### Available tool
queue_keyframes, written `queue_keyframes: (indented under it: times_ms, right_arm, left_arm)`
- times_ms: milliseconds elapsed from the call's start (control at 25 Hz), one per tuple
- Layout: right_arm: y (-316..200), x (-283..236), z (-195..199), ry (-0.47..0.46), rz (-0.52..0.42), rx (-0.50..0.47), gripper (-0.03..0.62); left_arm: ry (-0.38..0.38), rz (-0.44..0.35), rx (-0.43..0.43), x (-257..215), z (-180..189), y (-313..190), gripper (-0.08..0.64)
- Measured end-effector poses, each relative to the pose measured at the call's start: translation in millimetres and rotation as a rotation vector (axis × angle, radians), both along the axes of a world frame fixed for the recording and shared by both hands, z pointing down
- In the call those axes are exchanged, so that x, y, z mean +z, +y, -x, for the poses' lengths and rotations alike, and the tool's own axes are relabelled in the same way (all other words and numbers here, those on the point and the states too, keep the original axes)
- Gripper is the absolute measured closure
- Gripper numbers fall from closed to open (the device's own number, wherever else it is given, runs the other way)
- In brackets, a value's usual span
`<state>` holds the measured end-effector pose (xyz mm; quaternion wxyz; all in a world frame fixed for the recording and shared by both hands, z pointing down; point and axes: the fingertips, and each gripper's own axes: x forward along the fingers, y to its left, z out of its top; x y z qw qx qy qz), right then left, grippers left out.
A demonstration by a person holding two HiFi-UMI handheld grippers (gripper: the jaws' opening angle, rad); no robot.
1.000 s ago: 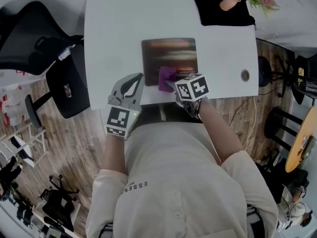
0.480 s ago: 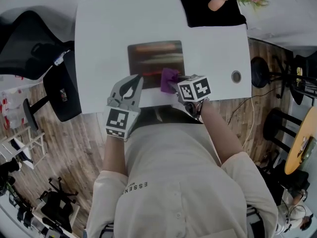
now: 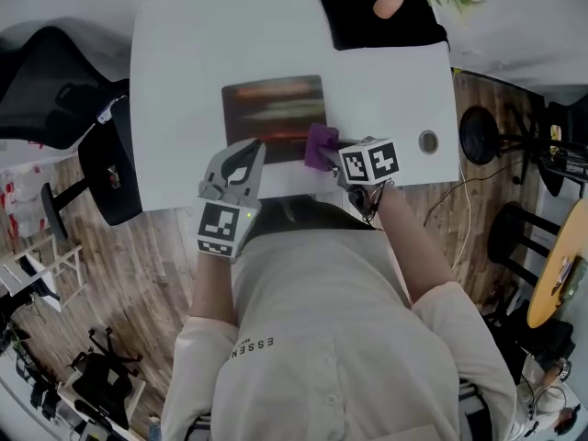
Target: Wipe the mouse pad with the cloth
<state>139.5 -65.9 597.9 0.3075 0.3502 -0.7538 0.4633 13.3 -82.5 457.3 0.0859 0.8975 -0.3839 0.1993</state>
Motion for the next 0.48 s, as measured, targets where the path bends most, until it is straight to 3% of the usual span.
queue_keyframes:
  times_ms: [480]
  right_arm:
    - [4.8, -3.2, -46.1, 0.076, -0.016, 0.030, 0.488]
  left_arm:
    - [-0.002, -0.044, -0.004, -15.8, -16.6, 5.9, 0.558]
